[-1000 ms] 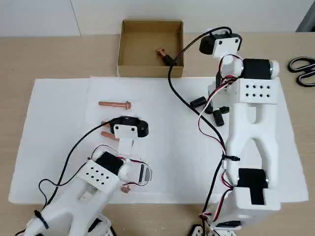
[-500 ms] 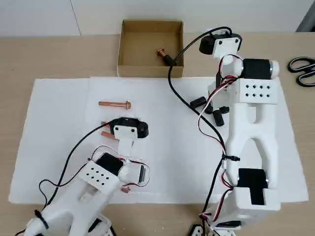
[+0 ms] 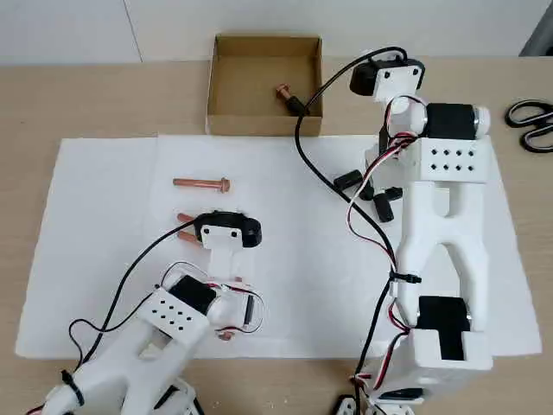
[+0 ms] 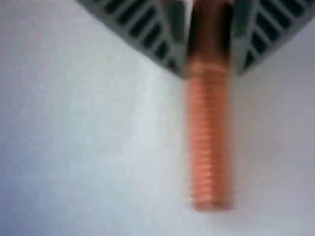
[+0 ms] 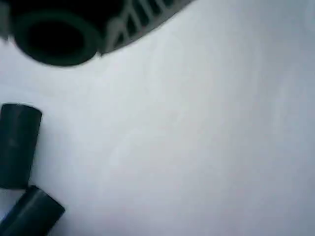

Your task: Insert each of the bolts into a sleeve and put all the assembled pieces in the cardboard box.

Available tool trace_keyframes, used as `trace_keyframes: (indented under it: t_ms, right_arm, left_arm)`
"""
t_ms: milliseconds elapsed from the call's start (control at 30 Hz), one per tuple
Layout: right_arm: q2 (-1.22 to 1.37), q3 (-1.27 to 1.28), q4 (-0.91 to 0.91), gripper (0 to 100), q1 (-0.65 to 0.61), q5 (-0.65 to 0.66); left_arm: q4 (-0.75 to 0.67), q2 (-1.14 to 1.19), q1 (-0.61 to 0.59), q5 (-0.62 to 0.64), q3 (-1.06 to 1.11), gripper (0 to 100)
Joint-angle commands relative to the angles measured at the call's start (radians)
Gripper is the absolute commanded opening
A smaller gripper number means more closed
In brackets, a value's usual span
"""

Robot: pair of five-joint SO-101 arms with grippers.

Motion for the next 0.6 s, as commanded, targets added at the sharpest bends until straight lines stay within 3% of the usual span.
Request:
trace_keyframes:
  t_ms: [0, 300, 467, 567]
  right_arm:
    - [-0.059, -0.005, -0.002, 0.4, 0.002, -0.012]
    - [-0.059, -0.005, -0.002, 0.4, 0.005, -0.012]
    - [-0.059, -0.005, -0.002, 0.4, 0.007, -0.012]
    - [-0.059, -0.005, -0.002, 0.4, 0.007, -0.012]
  left_arm:
    - [-0.014, -0.009, 0.0, 0.005, -0.041, 1]
    - [-0.012, -0.011, -0.006, 0.002, -0.214, 1]
    - [0.097, -0.011, -0.011, 0.0, -0.367, 1]
    - [0.193, -0.011, -0.074, -0.005, -0.478, 1]
